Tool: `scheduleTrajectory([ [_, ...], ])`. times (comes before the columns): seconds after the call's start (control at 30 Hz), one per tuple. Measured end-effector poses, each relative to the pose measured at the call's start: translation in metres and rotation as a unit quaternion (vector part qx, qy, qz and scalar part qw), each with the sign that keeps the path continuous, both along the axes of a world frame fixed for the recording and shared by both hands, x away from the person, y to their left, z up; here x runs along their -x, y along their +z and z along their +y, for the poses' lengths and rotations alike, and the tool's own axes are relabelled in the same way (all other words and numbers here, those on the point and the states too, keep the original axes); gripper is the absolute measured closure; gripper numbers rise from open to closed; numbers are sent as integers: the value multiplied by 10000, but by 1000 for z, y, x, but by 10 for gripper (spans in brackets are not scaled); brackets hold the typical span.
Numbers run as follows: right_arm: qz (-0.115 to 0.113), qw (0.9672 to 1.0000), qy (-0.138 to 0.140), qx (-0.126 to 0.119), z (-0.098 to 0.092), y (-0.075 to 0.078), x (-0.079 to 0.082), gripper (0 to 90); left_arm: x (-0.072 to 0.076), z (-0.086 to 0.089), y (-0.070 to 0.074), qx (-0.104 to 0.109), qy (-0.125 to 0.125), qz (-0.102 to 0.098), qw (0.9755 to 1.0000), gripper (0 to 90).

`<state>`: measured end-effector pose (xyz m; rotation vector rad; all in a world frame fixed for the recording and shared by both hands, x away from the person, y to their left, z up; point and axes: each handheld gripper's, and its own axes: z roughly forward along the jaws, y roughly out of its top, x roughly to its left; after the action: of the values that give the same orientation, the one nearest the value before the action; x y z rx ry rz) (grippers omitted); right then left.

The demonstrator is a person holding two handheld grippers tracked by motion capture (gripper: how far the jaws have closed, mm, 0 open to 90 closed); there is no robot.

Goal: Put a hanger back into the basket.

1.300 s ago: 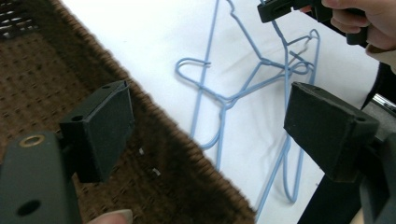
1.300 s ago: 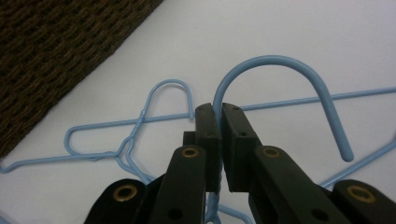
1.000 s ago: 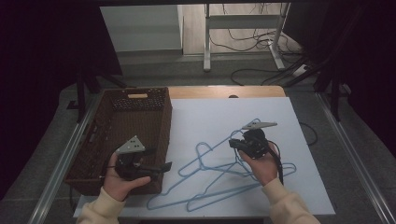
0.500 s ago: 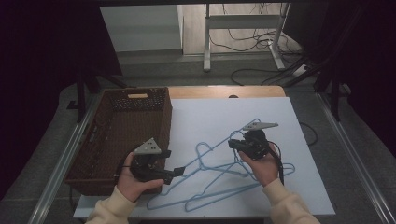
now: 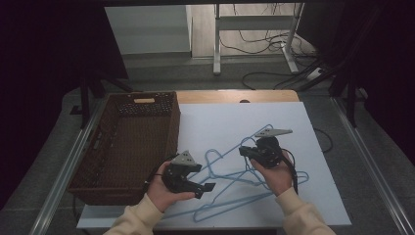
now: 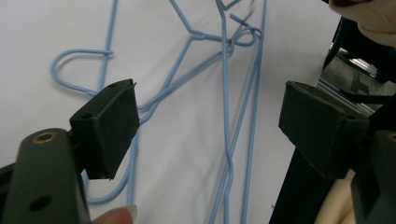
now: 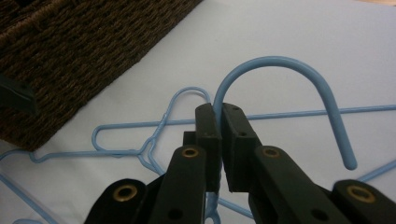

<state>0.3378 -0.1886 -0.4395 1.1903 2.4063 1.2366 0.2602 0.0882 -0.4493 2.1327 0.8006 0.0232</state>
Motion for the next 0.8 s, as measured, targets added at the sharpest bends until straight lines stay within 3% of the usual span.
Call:
scheduleTrajectory([
  [0.43,-43,10000,34,21,5,1,4,860,-12,-38,-29,-245,-246,361,9987,245],
  [0.8,-42,10000,57,-29,9,1,6,860,-20,-52,-46,-164,-286,610,9976,331],
])
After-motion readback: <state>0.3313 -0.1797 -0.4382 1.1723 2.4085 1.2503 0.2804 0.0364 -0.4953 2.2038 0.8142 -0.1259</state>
